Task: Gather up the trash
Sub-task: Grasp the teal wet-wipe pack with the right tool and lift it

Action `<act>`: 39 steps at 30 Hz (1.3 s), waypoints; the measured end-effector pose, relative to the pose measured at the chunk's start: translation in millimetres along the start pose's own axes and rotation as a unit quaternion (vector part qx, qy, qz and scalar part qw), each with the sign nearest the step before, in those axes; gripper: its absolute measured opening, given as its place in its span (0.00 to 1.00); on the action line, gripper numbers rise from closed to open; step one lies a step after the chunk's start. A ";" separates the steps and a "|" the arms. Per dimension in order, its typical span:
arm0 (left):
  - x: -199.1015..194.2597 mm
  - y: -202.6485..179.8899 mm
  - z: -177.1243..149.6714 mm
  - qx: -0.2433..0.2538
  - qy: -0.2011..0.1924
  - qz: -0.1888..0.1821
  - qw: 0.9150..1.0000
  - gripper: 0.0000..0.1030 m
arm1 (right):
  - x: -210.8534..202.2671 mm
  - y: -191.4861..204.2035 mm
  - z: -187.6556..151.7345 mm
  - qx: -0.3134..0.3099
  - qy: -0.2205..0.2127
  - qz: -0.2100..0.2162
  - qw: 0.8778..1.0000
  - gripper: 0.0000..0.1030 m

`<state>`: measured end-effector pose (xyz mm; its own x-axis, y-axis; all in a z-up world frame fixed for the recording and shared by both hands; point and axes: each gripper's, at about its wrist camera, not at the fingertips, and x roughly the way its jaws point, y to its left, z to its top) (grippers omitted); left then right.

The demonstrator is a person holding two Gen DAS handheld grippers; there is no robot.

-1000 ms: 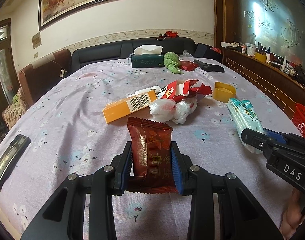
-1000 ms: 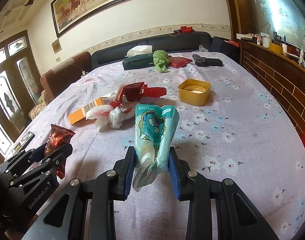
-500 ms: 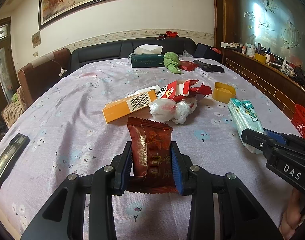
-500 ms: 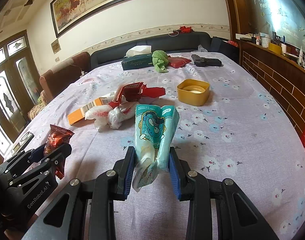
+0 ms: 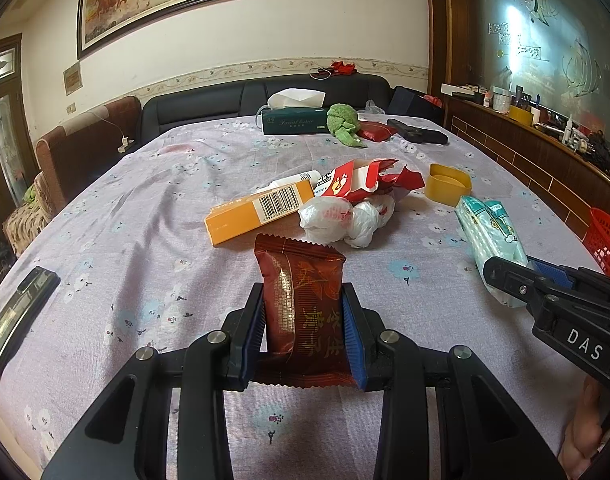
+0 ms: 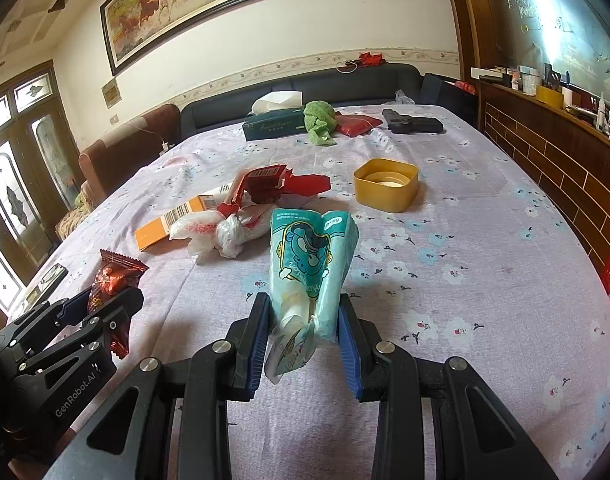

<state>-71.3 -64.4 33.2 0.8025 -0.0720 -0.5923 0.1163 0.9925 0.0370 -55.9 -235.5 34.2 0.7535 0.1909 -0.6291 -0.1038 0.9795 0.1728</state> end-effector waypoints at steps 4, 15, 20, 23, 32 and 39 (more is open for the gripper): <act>0.0 -0.1 0.0 0.000 0.000 0.000 1.000 0.33 | 0.3 0.4 0.1 0.000 0.000 0.000 1.000 0.34; 0.0 -0.9 -1.0 0.000 0.000 0.003 1.000 0.33 | 1.0 1.1 0.1 0.000 0.001 -0.007 1.000 0.34; 0.4 -1.2 -1.6 0.002 0.002 0.003 1.000 0.33 | 0.3 0.3 0.2 0.006 -0.001 -0.007 1.000 0.34; 0.5 -0.7 -1.1 0.003 0.003 0.003 1.000 0.33 | 0.2 1.4 0.5 0.004 0.000 -0.007 1.000 0.34; 1.2 -1.2 -1.1 0.002 0.002 0.003 1.000 0.34 | 1.0 1.4 0.8 0.004 0.001 -0.008 1.000 0.34; 1.4 -1.0 -1.1 0.002 0.002 0.002 1.000 0.33 | 0.1 0.2 0.8 0.010 -0.002 -0.012 1.000 0.35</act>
<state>-70.9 -65.5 31.4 0.8007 -0.0675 -0.5952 0.1149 0.9925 0.0420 -55.3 -235.3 34.8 0.7581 0.1669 -0.6304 -0.0722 0.9822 0.1733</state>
